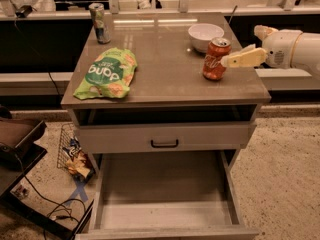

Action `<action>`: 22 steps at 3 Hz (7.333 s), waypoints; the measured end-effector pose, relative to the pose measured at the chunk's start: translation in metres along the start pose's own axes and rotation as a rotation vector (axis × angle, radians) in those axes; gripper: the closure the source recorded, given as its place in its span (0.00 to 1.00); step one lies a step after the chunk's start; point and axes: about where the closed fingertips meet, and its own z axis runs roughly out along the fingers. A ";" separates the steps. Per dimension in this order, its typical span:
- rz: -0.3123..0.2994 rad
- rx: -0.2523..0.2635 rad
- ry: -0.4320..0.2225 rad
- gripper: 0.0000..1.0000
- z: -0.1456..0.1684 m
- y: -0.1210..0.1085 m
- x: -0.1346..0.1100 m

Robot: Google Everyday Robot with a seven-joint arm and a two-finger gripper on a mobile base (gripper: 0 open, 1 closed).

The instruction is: Move coke can near redbull can

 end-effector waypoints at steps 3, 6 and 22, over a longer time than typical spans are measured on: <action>0.069 -0.013 -0.134 0.00 0.028 -0.003 0.015; 0.092 -0.045 -0.167 0.41 0.044 0.026 0.016; 0.173 -0.195 0.085 1.00 0.378 0.060 -0.092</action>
Offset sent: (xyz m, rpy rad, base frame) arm 0.0331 0.0012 -0.0313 0.1389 -0.0310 -0.0023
